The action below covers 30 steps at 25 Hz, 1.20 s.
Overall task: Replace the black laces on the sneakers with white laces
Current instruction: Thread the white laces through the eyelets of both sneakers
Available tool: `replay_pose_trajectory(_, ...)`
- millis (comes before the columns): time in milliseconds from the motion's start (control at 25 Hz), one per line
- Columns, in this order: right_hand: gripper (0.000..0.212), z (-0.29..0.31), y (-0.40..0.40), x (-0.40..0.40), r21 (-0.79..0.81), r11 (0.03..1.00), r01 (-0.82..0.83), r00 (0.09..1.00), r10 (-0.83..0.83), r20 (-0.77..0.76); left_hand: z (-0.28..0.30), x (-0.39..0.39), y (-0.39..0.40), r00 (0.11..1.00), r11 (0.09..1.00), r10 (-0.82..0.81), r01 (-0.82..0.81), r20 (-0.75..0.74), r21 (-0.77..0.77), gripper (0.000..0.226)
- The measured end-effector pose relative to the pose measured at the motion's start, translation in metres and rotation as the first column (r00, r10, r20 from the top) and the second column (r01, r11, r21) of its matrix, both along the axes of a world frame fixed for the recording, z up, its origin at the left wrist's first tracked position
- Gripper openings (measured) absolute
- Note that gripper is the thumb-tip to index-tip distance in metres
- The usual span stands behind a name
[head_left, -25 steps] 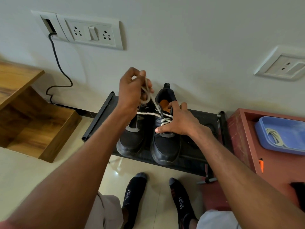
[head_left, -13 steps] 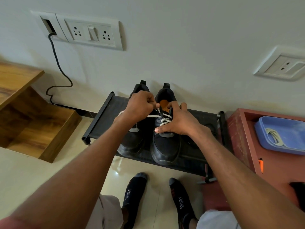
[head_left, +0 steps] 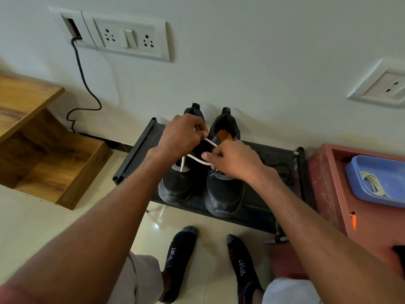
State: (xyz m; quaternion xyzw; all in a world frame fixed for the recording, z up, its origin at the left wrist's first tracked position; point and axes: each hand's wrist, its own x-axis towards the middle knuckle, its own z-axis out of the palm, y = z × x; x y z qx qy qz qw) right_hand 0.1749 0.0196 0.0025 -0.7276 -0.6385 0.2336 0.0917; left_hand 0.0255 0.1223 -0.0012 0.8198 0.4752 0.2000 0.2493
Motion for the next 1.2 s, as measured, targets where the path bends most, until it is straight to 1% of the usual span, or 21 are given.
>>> replay_pose_trajectory(80, 0.043, 0.005, 0.001, 0.007, 0.028, 0.992, 0.121, 0.989, -0.118, -0.091, 0.001, 0.002, -0.002, 0.997, 0.999, 0.031, -0.029, -0.064, 0.026, 0.005)
replay_pose_trajectory(160, 0.023, 0.007, 0.002, 0.013, 0.012, 0.983, 0.181, 0.97, -0.176, -0.169, 0.002, 0.004, -0.004, 0.989, 0.996, 0.069, -0.062, -0.133, 0.058, 0.004)
replay_pose_trajectory(200, 0.013, 0.008, 0.002, 0.015, -0.015, 0.975, 0.221, 0.938, -0.217, -0.269, 0.003, 0.005, -0.005, 0.983, 0.995, 0.077, -0.066, -0.164, 0.072, 0.007)
replay_pose_trajectory(240, 0.013, 0.012, 0.003, 0.017, -0.064, 0.958, 0.279, 0.868, -0.28, -0.411, 0.003, 0.005, -0.007, 0.978, 0.995, 0.078, -0.063, -0.194, 0.082, 0.009)
replay_pose_trajectory(280, 0.018, 0.016, 0.004, 0.019, -0.144, 0.933, 0.329, 0.748, -0.35, -0.564, 0.004, 0.006, -0.008, 0.973, 0.995, 0.075, -0.058, -0.22, 0.082, 0.01)
replay_pose_trajectory(320, 0.019, 0.021, 0.004, 0.022, -0.251, 0.904, 0.347, 0.59, -0.419, -0.691, 0.005, 0.008, -0.009, 0.968, 0.995, 0.074, -0.056, -0.239, 0.078, 0.01)
replay_pose_trajectory(400, 0.015, 0.033, 0.003, 0.028, -0.402, 0.874, 0.273, 0.276, -0.472, -0.837, 0.008, 0.013, -0.01, 0.973, 0.995, 0.077, -0.061, -0.217, 0.078, 0.01)
replay_pose_trajectory(440, 0.014, 0.037, 0.002, 0.032, -0.418, 0.879, 0.23, 0.145, -0.456, -0.878, 0.012, 0.017, -0.013, 0.988, 0.996, 0.065, -0.055, -0.14, 0.069, 0.01)
replay_pose_trajectory(480, 0.012, 0.041, 0.002, 0.035, -0.4, 0.895, 0.199, 0.049, -0.416, -0.908, 0.017, 0.02, -0.015, 0.999, 0.999, 0.036, -0.036, -0.003, 0.041, 0.012)
replay_pose_trajectory(520, 0.01, 0.043, 0.001, 0.037, -0.357, 0.916, 0.183, 0.003, -0.364, -0.931, 0.024, 0.024, -0.02, 0.98, 1.0, -0.003, 0.006, 0.197, -0.017, 0.015)
replay_pose_trajectory(560, 0.012, 0.045, 0.001, 0.038, -0.309, 0.935, 0.174, 0.007, -0.315, -0.949, 0.03, 0.026, -0.024, 0.914, 0.993, -0.027, 0.071, 0.405, -0.094, 0.017)
replay_pose_trajectory(600, 0.017, 0.046, 0.001, 0.039, -0.265, 0.95, 0.166, 0.044, -0.276, -0.96, 0.036, 0.028, -0.03, 0.836, 0.978, -0.027, 0.135, 0.548, -0.158, 0.019)
replay_pose_trajectory(680, 0.027, 0.047, 0.002, 0.044, -0.198, 0.966, 0.164, 0.135, -0.221, -0.966, 0.042, 0.031, -0.036, 0.771, 0.935, 0.005, 0.222, 0.637, -0.277, 0.027)
replay_pose_trajectory(760, 0.026, 0.047, 0.001, 0.051, -0.141, 0.969, 0.202, 0.198, -0.182, -0.963, 0.041, 0.031, -0.038, 0.788, 0.873, 0.001, 0.3, 0.616, -0.385, 0.031)
replay_pose_trajectory(840, 0.021, 0.048, 0.0, 0.059, -0.104, 0.954, 0.282, 0.247, -0.177, -0.953, 0.034, 0.027, -0.035, 0.847, 0.862, -0.051, 0.305, 0.529, -0.405, 0.033)
replay_pose_trajectory(960, 0.012, 0.036, -0.001, 0.071, -0.072, 0.835, 0.545, 0.364, -0.314, -0.877, 0.019, 0.014, -0.018, 0.985, 0.94, -0.056, 0.108, 0.164, -0.323, 0.028)
replay_pose_trajectory(1040, 0.015, 0.026, 0.001, 0.073, -0.006, 0.775, 0.632, 0.517, -0.427, -0.742, 0.012, 0.008, -0.014, 0.994, 0.982, -0.076, 0.062, -0.074, -0.177, 0.015)
replay_pose_trajectory(1080, 0.017, 0.023, 0.002, 0.07, 0.024, 0.791, 0.612, 0.586, -0.432, -0.686, 0.01, 0.009, -0.014, 0.992, 0.993, -0.088, 0.08, -0.088, -0.09, 0.011)
replay_pose_trajectory(1120, 0.017, 0.021, 0.003, 0.067, 0.038, 0.824, 0.566, 0.632, -0.403, -0.662, 0.011, 0.013, -0.016, 0.993, 0.993, -0.115, 0.114, -0.03, -0.024, 0.021)
replay_pose_trajectory(1160, 0.013, 0.021, 0.004, 0.062, 0.041, 0.856, 0.515, 0.65, -0.359, -0.67, 0.014, 0.017, -0.02, 0.986, 0.989, -0.141, 0.144, 0.086, -0.031, 0.034)
replay_pose_trajectory(1200, 0.009, 0.023, 0.004, 0.057, 0.042, 0.878, 0.477, 0.644, -0.317, -0.696, 0.017, 0.021, -0.023, 0.963, 0.979, -0.15, 0.177, 0.226, -0.104, 0.042)
